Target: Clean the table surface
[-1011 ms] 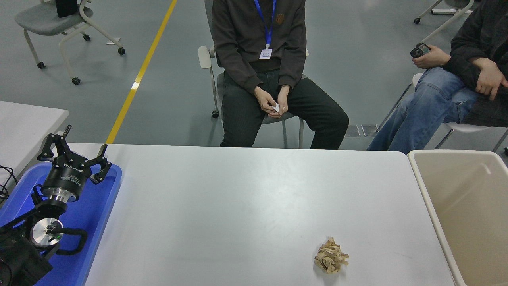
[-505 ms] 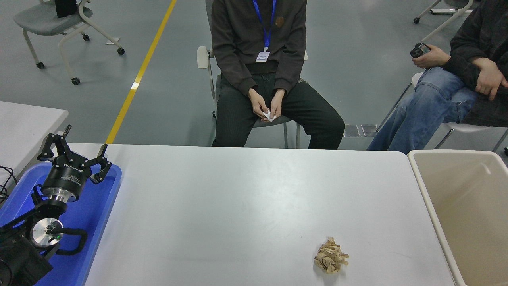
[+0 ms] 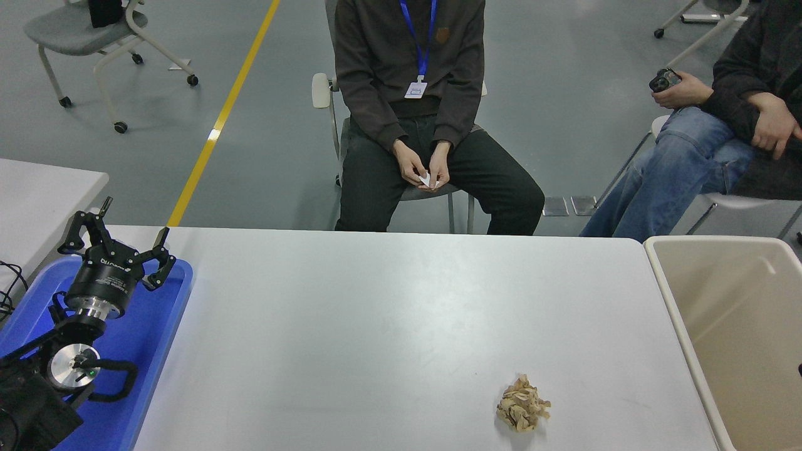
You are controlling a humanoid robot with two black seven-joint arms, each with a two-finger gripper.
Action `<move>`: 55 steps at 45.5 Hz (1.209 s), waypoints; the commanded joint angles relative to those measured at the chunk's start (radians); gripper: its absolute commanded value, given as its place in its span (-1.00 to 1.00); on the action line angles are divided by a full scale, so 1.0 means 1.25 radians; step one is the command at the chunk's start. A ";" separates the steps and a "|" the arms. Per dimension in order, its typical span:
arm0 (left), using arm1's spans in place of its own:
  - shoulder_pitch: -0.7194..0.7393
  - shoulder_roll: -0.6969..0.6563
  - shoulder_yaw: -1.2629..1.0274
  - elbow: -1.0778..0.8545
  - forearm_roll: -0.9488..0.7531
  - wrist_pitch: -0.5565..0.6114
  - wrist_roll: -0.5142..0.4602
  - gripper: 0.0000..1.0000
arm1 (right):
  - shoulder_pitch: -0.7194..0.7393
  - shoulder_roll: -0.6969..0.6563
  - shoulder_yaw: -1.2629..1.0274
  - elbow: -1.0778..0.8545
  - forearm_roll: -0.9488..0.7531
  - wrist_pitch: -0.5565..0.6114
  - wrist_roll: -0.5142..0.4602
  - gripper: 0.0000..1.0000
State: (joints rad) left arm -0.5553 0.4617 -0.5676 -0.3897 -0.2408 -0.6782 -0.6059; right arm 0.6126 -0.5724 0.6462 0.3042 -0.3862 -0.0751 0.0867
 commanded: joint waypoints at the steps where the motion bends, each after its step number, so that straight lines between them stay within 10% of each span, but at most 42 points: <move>1: 0.000 0.000 0.000 0.000 0.000 0.000 0.000 1.00 | -0.074 -0.017 0.235 0.187 0.000 0.007 0.002 1.00; 18: 0.000 0.000 0.000 0.000 0.000 0.000 0.000 1.00 | -0.240 0.081 0.556 0.418 0.000 0.221 0.037 1.00; 55: 0.000 0.000 0.000 -0.001 0.000 -0.001 0.001 1.00 | -0.196 0.238 0.491 0.397 -0.006 0.243 0.220 1.00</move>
State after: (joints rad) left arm -0.5553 0.4617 -0.5676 -0.3903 -0.2408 -0.6781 -0.6058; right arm 0.3453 -0.3231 1.2951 0.8229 -0.3916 0.2284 0.3176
